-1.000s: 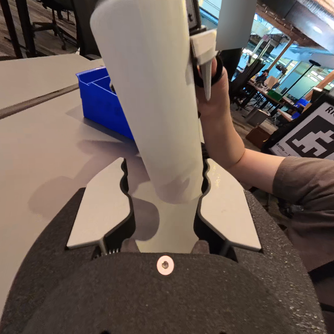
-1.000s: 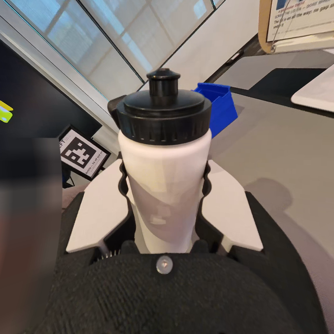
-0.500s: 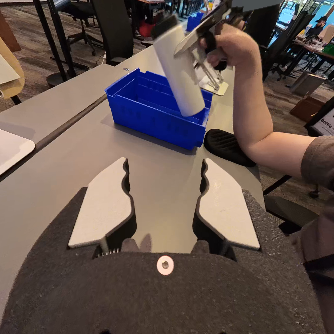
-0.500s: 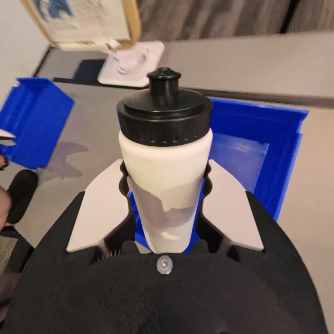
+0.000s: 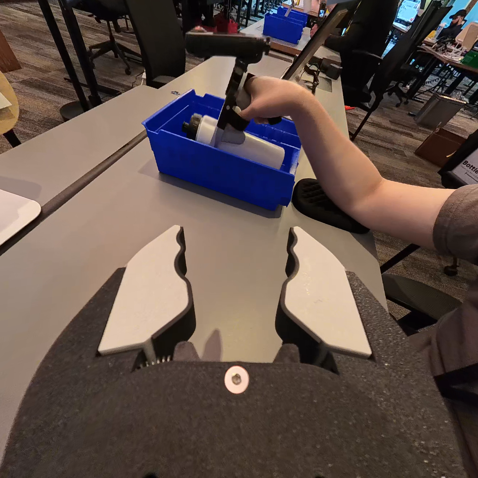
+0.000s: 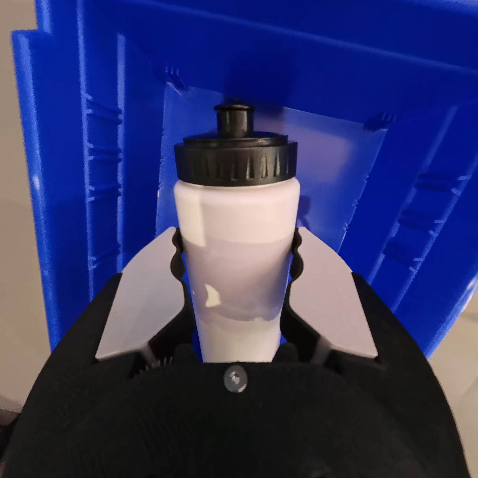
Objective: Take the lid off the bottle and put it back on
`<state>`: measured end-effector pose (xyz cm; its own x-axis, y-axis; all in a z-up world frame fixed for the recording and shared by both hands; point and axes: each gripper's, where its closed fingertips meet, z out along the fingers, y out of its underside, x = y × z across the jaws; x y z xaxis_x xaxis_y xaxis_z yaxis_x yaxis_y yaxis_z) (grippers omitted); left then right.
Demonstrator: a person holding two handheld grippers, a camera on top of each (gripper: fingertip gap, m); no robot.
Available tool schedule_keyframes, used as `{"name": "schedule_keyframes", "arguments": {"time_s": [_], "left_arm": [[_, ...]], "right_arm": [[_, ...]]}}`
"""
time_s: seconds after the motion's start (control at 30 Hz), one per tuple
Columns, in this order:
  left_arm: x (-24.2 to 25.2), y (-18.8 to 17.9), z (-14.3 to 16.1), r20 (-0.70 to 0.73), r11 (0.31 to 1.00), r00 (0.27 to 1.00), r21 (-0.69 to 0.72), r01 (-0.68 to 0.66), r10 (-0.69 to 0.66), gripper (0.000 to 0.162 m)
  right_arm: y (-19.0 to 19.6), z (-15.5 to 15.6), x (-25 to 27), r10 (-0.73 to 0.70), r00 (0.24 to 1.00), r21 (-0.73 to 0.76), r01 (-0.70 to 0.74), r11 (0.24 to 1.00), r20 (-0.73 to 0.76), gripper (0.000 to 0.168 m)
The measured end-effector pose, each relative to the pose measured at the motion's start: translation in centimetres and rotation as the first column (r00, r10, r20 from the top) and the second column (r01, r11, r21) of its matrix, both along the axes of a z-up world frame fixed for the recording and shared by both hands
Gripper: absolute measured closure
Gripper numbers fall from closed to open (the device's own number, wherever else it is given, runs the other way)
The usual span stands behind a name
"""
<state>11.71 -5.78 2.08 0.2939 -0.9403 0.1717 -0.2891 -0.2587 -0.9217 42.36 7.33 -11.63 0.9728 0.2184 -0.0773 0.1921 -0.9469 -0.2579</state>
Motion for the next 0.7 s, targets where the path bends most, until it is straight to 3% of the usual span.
{"name": "schedule_keyframes", "arguments": {"time_s": [0.3, 0.4, 0.5, 0.6, 0.63, 0.7], "left_arm": [[-0.4, 0.5, -0.1, -0.011, 1.0, 1.0, 0.001, -0.017, 0.017, 0.086], [-3.1, 2.0, 3.1, -0.012, 0.981, 0.994, 0.162, -0.108, 0.111, 0.09], [-9.9, 3.8, 9.1, 0.115, 0.87, 0.929, 0.325, -0.37, 0.352, 0.095], [-18.1, 5.1, 11.5, 0.126, 0.708, 0.781, 0.356, -0.611, 0.611, 0.089], [-21.0, 5.5, 11.5, 0.091, 0.646, 0.715, 0.361, -0.673, 0.693, 0.083], [-26.1, 6.0, 10.4, 0.006, 0.55, 0.589, 0.349, -0.758, 0.808, 0.08]], "right_arm": [[-0.7, -2.4, 0.8, 0.024, 0.998, -0.103, -0.018, 0.994, 0.054, 0.083], [-1.2, -0.4, -0.2, 0.09, 0.996, -0.078, -0.089, 0.993, -0.002, 0.08], [-0.5, 5.9, -0.3, 0.122, 0.993, 0.187, -0.118, 0.975, -0.009, 0.081], [0.2, 12.0, 2.3, 0.065, 0.996, 0.504, -0.086, 0.859, 0.059, 0.08], [0.2, 12.7, 3.9, 0.028, 0.995, 0.549, -0.077, 0.832, 0.097, 0.081], [-0.6, 11.3, 7.7, -0.06, 0.982, 0.49, -0.036, 0.871, 0.179, 0.081]]}}
